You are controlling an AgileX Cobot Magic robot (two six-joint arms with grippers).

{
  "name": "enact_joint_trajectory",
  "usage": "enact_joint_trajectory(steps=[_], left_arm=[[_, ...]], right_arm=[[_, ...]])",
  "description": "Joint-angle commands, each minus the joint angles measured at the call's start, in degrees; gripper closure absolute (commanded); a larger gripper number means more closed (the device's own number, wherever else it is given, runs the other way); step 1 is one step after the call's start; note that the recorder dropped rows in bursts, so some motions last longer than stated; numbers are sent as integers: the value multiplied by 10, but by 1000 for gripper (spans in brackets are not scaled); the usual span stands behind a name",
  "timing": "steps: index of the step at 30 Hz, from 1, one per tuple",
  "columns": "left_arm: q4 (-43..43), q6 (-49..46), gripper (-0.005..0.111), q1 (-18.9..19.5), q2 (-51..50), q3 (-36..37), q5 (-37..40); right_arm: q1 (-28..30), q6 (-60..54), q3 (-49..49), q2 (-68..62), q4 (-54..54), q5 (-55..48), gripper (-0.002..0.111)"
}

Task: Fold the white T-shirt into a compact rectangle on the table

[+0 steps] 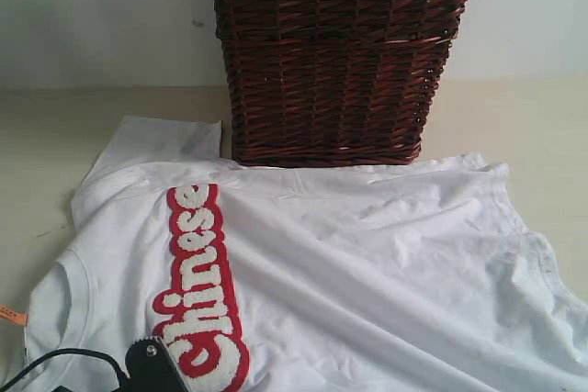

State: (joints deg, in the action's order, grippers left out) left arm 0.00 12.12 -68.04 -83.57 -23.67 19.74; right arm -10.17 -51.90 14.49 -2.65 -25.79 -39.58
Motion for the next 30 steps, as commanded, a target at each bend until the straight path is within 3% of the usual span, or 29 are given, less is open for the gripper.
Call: enact_joint_trajectory(steps=[1, 5, 9, 11, 16, 30], left_arm=[[24, -6, 107, 1, -1, 3, 32], [80, 17, 107, 1, 0, 3, 74], [203, 114, 107, 1, 28, -18, 84], [237, 117, 107, 1, 46, -39, 86], [227, 90, 107, 1, 57, -47, 93], [140, 72, 107, 1, 57, -36, 200]], right_arm=[[2, 2, -4, 2, -4, 3, 60], [2, 2, -4, 2, -4, 3, 60], [2, 2, -4, 2, -4, 3, 60], [2, 2, -4, 2, -4, 3, 60], [2, 2, -4, 2, -4, 3, 60], [2, 2, -4, 2, -6, 3, 60]])
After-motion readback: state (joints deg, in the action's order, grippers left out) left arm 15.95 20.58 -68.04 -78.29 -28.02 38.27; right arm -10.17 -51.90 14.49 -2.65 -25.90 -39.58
